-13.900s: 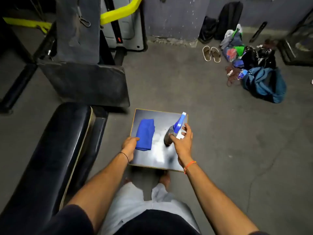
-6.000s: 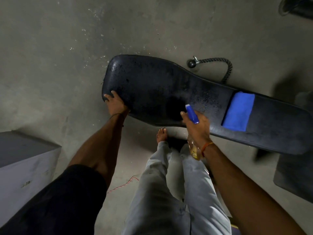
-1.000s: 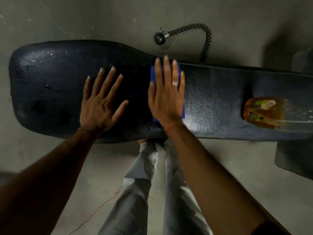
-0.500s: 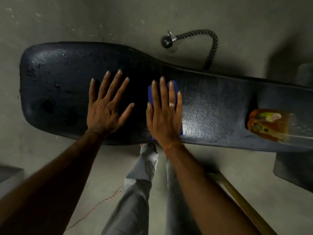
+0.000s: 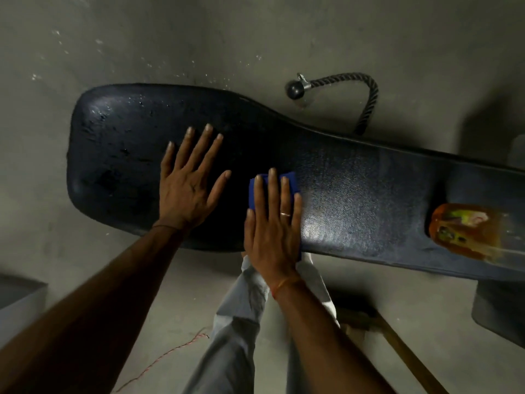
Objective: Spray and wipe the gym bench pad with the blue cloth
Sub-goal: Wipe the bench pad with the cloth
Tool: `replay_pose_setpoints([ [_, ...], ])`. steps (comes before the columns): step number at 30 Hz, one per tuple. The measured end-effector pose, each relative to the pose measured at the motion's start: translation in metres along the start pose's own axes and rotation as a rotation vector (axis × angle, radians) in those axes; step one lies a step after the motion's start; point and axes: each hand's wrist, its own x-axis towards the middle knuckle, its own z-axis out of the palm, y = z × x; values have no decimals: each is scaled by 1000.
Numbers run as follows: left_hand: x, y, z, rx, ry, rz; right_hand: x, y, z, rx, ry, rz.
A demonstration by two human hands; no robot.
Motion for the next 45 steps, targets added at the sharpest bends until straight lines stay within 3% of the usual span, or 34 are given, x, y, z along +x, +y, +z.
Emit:
replay_pose_setpoints([
  [4,2,-29,-2,86,-51,139,78,2,-16,13,50,-32],
  [8,0,-27,1,83,5,-96,175,-8,-23,63,77,103],
  [11,1,-27,-4,49,7,-144,143,-16,-21,44,107,97],
  [16,0,-27,-5,36,-8,-140,12,-28,-5,-8,-13,-83],
  [20,1,-27,-2,8,2,-130,83,-27,-12,-14,6,-130],
  [25,2,-28,-4,12,28,-127,173,-49,-21,37,65,69],
  [33,2,-44,-12,25,-16,-22,8,-39,2,31,-40,-225],
  [35,-1,-56,-11,56,-19,25,26,-30,-1,-22,-26,-305],
  [38,-9,-62,-7,52,25,-145,78,-33,-7,-33,2,-347],
  [40,-10,-60,-5,35,51,-270,129,-51,-9,-14,67,-276],
  [43,-8,-60,-6,29,65,-276,184,-72,-15,1,81,-115],
  [45,-6,-62,-7,17,62,-265,176,-74,-15,6,93,-106],
])
